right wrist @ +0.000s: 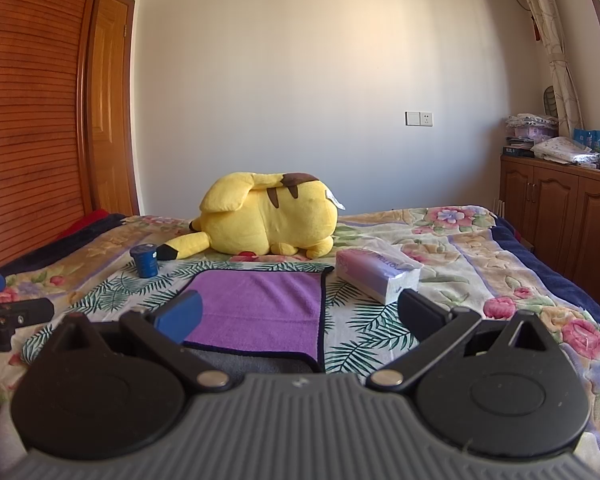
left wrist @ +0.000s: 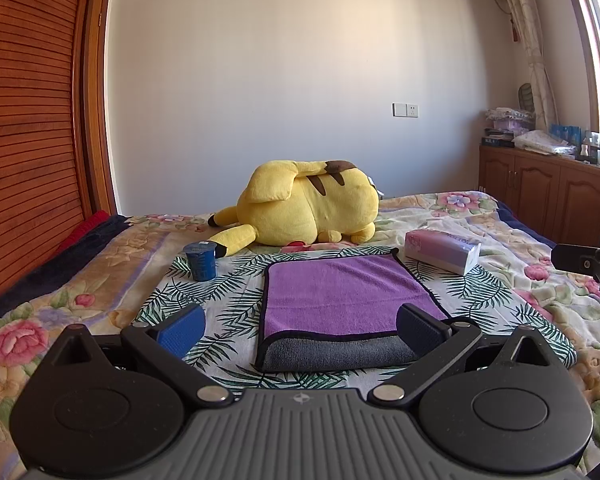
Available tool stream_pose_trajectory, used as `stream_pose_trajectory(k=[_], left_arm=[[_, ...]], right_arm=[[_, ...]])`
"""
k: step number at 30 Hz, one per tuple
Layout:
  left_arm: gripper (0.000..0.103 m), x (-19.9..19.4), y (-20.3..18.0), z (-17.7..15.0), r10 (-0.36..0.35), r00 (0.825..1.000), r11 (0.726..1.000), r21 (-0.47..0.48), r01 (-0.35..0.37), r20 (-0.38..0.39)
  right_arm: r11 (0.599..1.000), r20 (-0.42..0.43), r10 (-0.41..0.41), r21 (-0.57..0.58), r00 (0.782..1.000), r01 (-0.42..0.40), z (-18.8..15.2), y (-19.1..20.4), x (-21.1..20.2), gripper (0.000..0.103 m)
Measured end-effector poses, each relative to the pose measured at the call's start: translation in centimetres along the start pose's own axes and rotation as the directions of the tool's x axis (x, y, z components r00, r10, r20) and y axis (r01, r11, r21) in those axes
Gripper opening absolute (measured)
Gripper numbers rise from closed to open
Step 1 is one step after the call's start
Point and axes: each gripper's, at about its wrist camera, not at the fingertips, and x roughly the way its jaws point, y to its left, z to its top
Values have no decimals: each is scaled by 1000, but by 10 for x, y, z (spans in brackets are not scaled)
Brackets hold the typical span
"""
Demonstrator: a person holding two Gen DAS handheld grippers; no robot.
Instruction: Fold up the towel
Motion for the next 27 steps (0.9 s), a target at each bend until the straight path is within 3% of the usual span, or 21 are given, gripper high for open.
stream_pose_trajectory(k=[27], left_arm=[[87, -2, 6, -5, -4, 1000, 1000, 4, 4, -9]], right_arm=[[1000, -9, 1, -2, 1000, -1, 0, 2, 0, 103]])
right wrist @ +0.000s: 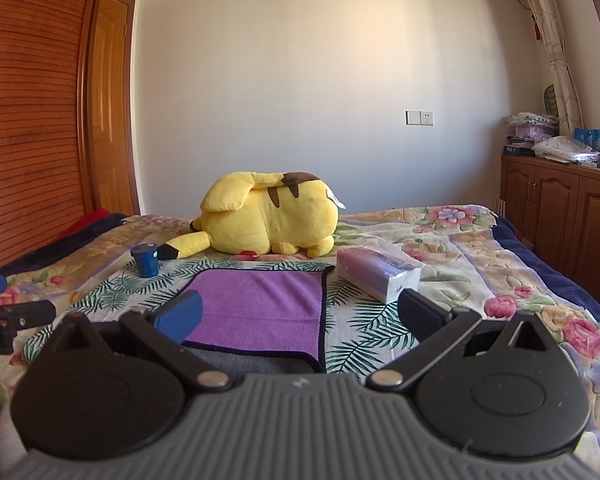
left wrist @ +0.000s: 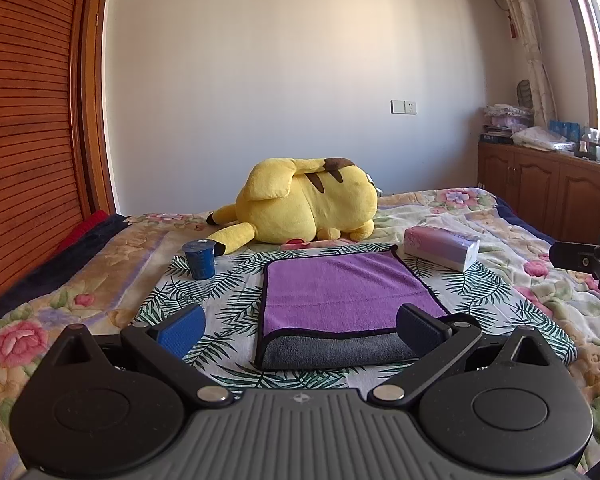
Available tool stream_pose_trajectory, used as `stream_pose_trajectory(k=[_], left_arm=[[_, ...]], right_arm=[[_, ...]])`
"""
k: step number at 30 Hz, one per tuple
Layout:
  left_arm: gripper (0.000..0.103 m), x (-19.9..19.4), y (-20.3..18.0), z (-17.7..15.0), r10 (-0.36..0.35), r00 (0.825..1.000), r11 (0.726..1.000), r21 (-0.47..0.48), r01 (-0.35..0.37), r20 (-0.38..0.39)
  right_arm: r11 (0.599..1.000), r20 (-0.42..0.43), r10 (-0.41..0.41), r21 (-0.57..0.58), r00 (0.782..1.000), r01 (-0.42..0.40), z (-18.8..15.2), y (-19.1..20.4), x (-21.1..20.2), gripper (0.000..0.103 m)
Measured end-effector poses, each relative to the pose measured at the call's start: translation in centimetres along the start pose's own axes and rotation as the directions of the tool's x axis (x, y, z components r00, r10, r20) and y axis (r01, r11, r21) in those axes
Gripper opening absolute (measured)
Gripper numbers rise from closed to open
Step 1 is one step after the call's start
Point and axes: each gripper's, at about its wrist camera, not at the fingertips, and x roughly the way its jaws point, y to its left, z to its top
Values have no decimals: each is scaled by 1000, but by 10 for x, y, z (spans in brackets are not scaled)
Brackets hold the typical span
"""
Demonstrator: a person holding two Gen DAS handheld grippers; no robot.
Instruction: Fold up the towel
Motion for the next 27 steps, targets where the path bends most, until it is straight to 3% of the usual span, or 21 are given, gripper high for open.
stream_pose_trajectory(k=[27], left_arm=[[87, 38, -9, 4, -35, 992, 998, 44, 41, -125]], right_arm=[[999, -124, 3, -44, 992, -9, -5, 6, 39, 103]])
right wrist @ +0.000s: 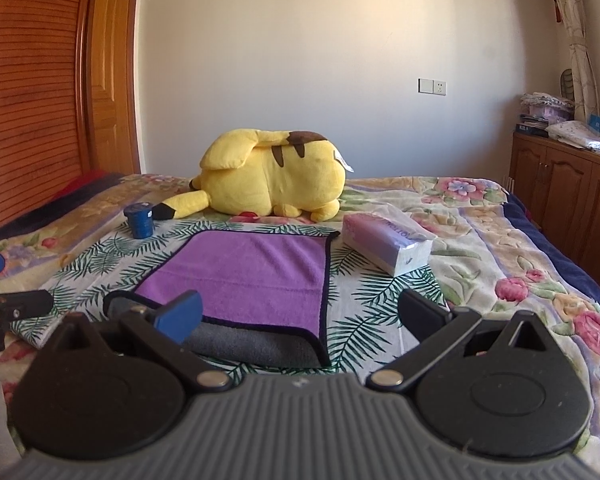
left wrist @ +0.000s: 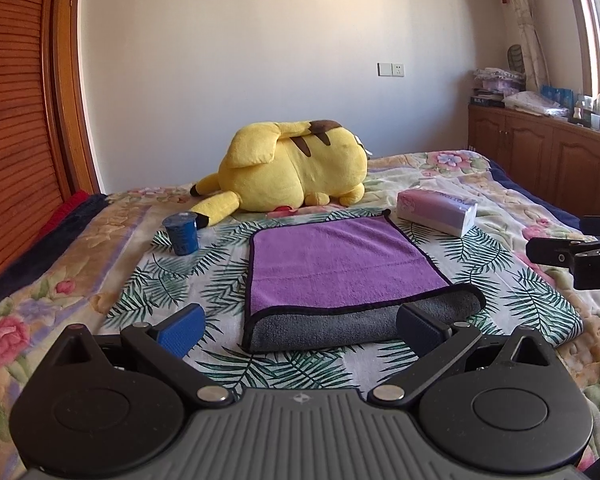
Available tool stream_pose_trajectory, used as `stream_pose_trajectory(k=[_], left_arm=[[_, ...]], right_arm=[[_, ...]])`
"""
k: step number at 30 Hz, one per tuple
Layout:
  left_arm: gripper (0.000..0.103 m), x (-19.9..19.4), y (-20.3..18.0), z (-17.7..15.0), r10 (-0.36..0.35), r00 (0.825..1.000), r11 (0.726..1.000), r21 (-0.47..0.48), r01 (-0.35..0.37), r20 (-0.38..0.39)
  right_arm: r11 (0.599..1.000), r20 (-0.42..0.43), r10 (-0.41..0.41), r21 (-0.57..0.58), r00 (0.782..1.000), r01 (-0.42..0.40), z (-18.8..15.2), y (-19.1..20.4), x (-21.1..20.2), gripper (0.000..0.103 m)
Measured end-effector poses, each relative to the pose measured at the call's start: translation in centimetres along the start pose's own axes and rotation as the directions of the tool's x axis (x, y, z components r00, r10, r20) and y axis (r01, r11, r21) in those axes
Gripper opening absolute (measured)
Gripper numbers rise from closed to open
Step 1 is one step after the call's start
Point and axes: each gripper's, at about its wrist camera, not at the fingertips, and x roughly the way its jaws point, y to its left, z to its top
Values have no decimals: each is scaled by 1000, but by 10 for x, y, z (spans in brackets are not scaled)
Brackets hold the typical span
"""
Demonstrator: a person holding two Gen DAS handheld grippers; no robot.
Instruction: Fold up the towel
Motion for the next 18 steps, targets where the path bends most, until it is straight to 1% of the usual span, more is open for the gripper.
stream_pose_trajectory(k=[3, 7, 13, 18], left_arm=[[87, 4, -1, 1, -21, 1000, 1000, -4, 21, -17], [87, 8, -3, 4, -31, 999, 1000, 3, 31, -24], [87, 21, 2, 11, -44, 998, 999, -13, 44, -34], [86, 35, 7, 13, -65, 996, 998, -20, 64, -57]], right_arm=[[1000, -8, -2, -4, 1000, 2, 0, 0, 5, 103], [1000, -22, 1, -6, 1000, -2, 1, -1, 13, 103], [1000, -41, 13, -16, 999, -13, 1, -1, 24, 103], [1000, -54, 18, -25, 998, -19, 3, 0, 36, 103]])
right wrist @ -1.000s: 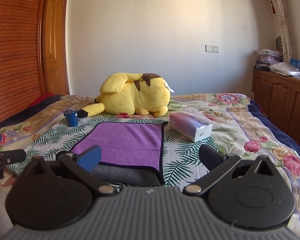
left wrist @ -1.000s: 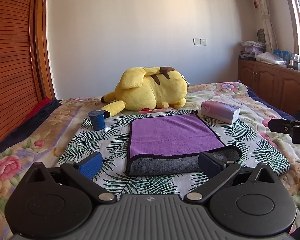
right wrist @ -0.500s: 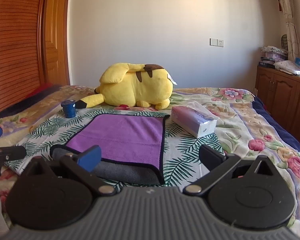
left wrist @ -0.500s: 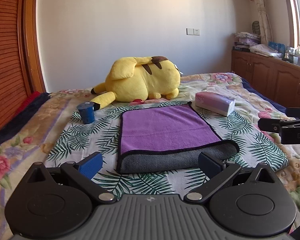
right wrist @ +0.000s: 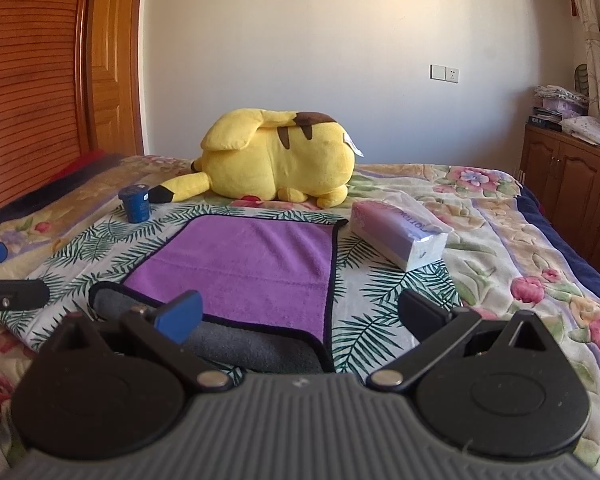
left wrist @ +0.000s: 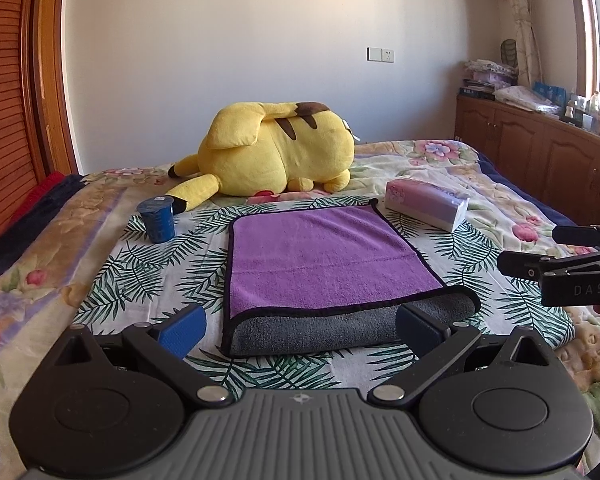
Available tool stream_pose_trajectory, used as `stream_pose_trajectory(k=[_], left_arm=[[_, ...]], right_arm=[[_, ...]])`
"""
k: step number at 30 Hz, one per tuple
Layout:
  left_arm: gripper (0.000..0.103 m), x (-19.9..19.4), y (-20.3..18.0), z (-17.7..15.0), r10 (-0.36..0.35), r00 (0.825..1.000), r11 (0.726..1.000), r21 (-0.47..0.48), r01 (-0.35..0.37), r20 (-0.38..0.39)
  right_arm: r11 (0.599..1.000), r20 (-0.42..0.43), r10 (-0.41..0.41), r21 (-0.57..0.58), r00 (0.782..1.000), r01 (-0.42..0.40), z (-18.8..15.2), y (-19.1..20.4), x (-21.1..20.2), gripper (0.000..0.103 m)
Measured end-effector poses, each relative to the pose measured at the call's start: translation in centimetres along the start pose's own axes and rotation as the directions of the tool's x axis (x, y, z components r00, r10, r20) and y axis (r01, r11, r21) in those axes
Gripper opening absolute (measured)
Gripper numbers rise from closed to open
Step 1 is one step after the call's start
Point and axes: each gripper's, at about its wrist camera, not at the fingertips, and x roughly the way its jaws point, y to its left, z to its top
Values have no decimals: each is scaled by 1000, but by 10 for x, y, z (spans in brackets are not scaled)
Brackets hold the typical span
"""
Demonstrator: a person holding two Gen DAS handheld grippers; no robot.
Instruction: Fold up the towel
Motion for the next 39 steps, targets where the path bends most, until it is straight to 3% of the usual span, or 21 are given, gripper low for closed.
stream_pose_trajectory(k=[7, 17, 23, 25, 35, 39], left_arm=[[84, 20, 7, 4, -11, 999, 1000, 8, 12, -42], [73, 59, 22, 3, -9, 994, 1000, 22, 12, -105], [63, 77, 32, 4, -3, 992, 1000, 19, 5, -125], [61, 82, 36, 4, -4, 991, 1000, 16, 6, -133], [47, 108, 51, 5, 0, 986, 1000, 6, 1, -165], [35, 118, 57, 2, -8, 982, 1000, -9, 7, -191]], right_arm=[[1000, -22, 13, -10, 1000, -13, 3, 0, 21, 103], [998, -72, 47, -28, 996, -49, 3, -2, 50, 103], [998, -109, 57, -22, 992, -60, 2, -5, 66, 102], [998, -126, 64, -19, 990, -66, 1, -7, 71, 94], [996, -214, 85, -8, 973, -88, -4, -15, 96, 88], [995, -239, 93, -8, 967, -98, -6, -18, 102, 86]])
